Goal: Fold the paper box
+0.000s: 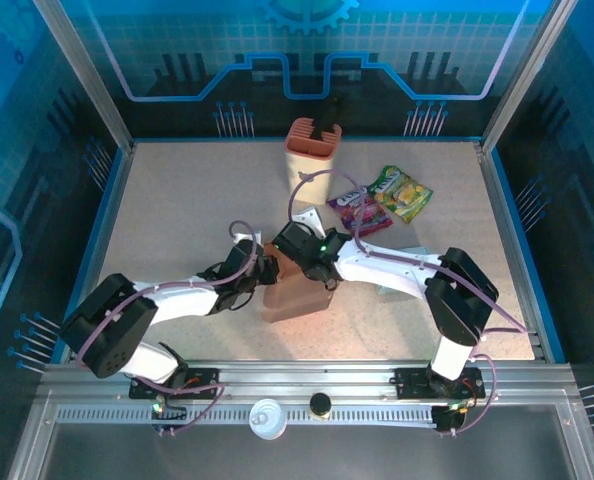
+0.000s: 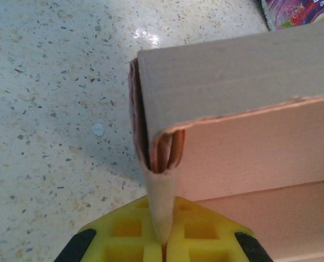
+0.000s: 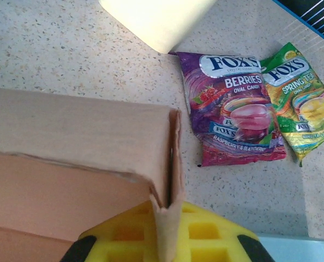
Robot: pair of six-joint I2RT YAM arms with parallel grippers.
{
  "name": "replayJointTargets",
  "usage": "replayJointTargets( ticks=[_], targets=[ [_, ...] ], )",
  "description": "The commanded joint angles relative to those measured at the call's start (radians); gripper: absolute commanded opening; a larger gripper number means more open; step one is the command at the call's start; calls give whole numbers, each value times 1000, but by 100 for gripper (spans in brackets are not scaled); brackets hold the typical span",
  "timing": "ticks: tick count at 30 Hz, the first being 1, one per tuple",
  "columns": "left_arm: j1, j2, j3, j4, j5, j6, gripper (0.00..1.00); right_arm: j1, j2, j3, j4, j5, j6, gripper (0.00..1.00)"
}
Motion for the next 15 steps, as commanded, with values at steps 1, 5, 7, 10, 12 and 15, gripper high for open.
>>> replayJointTargets(
  ticks=[1,5,7,10,12,15],
  targets=[
    [3,66,-36,147,-32,-5,8,16,14,-19,30,-4,8,0],
    [6,129,-55,226,-26,-23,12,15,11,-32,41,-9,3,0],
    [7,149,-56,240,-26,-25,15,16,9,-33,43,-9,2,0],
    [6,164,-63,260,-34,-25,15,16,8,-33,46,-8,-1,0],
    [6,167,-69,271,-41,-26,17,16,6,-32,47,-10,-1,0],
    [6,172,-67,269,-43,-22,13,16,6,-32,44,-8,-2,0]
  ],
)
